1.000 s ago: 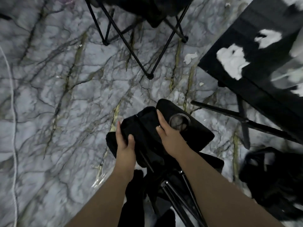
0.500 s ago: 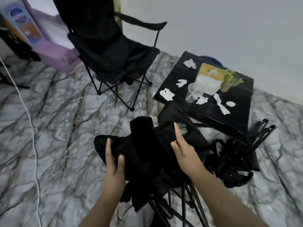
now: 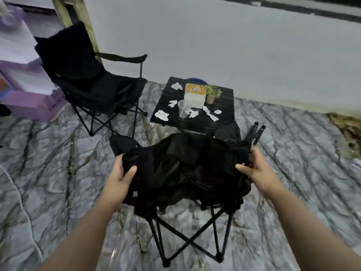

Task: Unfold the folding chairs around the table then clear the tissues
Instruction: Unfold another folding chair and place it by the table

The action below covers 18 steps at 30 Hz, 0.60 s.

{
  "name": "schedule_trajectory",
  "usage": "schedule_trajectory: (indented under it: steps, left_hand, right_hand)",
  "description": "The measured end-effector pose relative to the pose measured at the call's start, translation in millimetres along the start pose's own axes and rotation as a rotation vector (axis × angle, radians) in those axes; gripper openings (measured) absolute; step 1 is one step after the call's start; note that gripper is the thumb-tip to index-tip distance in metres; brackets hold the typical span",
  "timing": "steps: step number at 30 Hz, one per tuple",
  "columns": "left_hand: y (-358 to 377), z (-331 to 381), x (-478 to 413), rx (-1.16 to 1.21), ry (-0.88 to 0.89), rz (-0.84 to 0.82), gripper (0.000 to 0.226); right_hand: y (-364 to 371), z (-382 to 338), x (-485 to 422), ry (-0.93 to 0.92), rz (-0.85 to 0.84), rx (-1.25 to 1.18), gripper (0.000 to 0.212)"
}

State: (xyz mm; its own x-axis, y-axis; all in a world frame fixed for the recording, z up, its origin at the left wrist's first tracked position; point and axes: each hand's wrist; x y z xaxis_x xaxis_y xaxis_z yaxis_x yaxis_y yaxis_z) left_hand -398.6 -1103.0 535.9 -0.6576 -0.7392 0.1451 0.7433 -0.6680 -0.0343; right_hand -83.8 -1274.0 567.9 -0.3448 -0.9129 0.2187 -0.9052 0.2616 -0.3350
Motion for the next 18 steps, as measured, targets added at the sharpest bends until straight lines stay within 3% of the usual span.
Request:
schedule_trajectory:
  steps: [9,13,16,18]
  left_hand:
    - [32.4,-23.2,101.0,-0.235,-0.108,0.114,0.029]
    - [63.1,-43.4,144.9,-0.354,-0.16,0.198,0.031]
    - [59.9,-52.2,160.9,-0.397,-0.239,0.23,0.027]
    - [55.8,-52.9,162.4,-0.561,-0.262,0.201,0.024]
  right_hand:
    - [-2.5,82.1,135.4,0.169,0.144,-0.008,0.058]
    - [9.8,112.8,187.0,0.232,-0.04,0.2,0.043]
    - [16.6,110.1,209.1,0.243,-0.016,0.2,0.024]
    - [18.1,105.7,212.9,0.244,0.003,0.205,0.013]
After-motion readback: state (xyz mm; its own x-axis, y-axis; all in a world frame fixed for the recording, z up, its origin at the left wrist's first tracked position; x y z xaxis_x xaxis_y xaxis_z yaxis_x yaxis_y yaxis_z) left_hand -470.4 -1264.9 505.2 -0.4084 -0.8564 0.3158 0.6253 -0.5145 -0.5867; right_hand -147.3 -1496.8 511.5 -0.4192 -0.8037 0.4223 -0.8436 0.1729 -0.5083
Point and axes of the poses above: each hand's wrist, its own x-axis away from the middle knuckle, its own y-axis out of the palm, z = x × y, and after that the axes turned 12 degrees about -z, right-handed
